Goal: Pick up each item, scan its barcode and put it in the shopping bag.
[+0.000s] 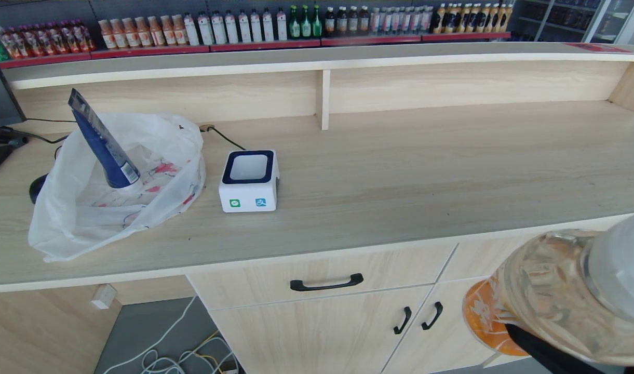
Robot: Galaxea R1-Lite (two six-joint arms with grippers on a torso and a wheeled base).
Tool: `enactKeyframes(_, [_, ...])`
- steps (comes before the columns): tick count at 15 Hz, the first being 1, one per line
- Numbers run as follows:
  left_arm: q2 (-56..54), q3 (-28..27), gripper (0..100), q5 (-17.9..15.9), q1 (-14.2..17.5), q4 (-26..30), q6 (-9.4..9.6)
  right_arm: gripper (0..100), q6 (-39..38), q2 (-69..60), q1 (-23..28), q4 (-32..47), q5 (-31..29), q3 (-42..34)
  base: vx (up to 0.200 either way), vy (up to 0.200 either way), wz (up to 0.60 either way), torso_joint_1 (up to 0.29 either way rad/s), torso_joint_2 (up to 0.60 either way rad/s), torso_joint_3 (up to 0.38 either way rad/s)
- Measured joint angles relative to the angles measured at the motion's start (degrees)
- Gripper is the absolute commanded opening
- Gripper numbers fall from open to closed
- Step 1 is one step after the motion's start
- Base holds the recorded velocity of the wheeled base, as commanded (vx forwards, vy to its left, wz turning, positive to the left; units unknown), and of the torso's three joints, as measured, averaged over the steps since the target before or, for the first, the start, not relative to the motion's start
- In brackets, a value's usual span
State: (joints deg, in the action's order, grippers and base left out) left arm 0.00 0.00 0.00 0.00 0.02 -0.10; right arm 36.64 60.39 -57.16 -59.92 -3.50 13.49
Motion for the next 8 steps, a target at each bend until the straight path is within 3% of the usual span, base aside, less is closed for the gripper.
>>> enactKeyframes(8, [0.0, 0.0, 100, 0.0, 0.0, 0.0, 0.00, 0, 8.8, 12.2, -7.5, -0.6, 0.0, 7.6, 0.000, 0.000, 0.00, 0.000, 0.00, 0.000])
